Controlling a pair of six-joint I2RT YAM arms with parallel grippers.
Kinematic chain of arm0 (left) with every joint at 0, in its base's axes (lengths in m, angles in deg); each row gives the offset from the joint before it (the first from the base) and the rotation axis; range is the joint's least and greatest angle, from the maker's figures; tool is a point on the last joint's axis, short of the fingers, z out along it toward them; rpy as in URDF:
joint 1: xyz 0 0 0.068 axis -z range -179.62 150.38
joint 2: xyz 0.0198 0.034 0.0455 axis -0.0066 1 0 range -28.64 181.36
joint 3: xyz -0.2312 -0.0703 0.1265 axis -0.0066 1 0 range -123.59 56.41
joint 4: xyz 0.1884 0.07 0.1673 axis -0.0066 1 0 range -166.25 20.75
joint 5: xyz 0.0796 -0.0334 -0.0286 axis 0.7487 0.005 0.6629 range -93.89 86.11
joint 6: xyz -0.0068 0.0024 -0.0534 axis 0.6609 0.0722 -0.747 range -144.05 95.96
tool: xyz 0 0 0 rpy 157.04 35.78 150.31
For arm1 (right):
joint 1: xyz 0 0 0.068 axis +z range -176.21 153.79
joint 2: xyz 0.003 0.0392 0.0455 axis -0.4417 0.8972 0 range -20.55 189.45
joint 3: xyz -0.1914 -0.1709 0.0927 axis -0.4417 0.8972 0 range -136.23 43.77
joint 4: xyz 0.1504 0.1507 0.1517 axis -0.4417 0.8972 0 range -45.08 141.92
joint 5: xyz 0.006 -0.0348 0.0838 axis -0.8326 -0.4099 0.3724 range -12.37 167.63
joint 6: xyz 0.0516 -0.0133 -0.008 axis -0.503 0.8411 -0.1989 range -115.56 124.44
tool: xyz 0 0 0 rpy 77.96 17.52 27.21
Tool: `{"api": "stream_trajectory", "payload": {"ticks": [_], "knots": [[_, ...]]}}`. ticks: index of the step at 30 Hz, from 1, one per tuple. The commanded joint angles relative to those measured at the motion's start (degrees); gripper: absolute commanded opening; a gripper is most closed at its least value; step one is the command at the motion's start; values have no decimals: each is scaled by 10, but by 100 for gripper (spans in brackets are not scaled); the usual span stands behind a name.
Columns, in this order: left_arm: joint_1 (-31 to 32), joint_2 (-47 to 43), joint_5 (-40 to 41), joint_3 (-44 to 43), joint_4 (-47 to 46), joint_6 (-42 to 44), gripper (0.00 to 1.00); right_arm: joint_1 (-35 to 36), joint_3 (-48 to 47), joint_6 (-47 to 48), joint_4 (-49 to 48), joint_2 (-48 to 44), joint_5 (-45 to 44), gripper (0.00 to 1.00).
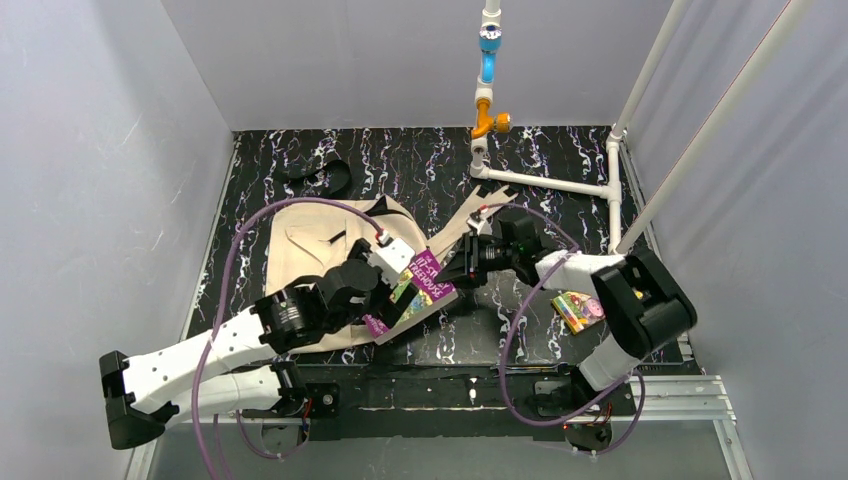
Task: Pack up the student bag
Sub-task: Pick up the book from the center of the board.
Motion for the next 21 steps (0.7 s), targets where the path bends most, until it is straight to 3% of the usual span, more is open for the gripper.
{"api": "stream_trajectory", "payload": {"ticks": [1, 8, 14, 21], "knots": [[-6, 0, 115, -50, -2, -85, 88, -6, -78, 176, 261, -98, -94, 1], [-36, 31, 153, -81, 12, -155, 94, -88, -100, 200, 394, -196, -103, 1], [-109, 107, 85, -114, 18, -190, 94, -124, -177, 298, 567, -292, -257, 1], [-115, 255, 17, -193, 22, -168, 91, -154, -224, 348, 663, -300, -364, 1]]}}
